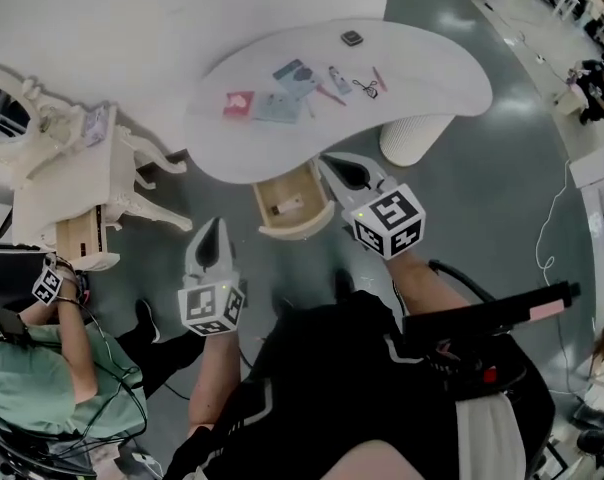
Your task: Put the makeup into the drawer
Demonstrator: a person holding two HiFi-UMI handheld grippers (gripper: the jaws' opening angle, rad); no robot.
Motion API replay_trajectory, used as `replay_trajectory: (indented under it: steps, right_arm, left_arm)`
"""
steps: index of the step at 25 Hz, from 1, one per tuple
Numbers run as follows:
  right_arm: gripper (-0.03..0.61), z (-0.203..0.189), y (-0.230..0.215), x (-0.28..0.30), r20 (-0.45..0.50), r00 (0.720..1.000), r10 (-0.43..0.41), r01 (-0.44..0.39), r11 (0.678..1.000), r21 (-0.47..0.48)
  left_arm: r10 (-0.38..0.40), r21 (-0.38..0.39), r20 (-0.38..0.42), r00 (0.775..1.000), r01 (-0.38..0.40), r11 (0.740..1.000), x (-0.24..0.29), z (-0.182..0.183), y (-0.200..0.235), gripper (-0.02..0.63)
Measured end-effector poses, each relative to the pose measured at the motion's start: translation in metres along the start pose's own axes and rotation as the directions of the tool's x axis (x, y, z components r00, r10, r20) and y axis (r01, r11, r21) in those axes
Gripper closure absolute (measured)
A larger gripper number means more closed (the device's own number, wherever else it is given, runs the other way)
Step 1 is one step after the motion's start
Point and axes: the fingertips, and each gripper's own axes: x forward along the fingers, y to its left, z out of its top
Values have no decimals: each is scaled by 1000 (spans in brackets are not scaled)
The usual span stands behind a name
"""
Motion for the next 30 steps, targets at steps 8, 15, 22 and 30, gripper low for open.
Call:
replay_trajectory:
  steps: [8,15,22,30]
  right_arm:
    - [577,18,36,9,38,999,-24,24,1000,-3]
    - [578,25,41,4,52,997,-60,61,998,-17]
    - [578,21,43,4,52,996,-67,66,998,14]
    - [578,26,44,5,59,996,-70,70,998,0]
  left_arm:
    - [-55,-58,43,998,57,997,-8,22,32,614]
    - [-123,-62,73,990,127,990,-8,32,28,614]
    - [-153,-67,86,984,159,985,-10,34,25,614]
    - [-158,-88,89,983,166,982,-16,34,24,614]
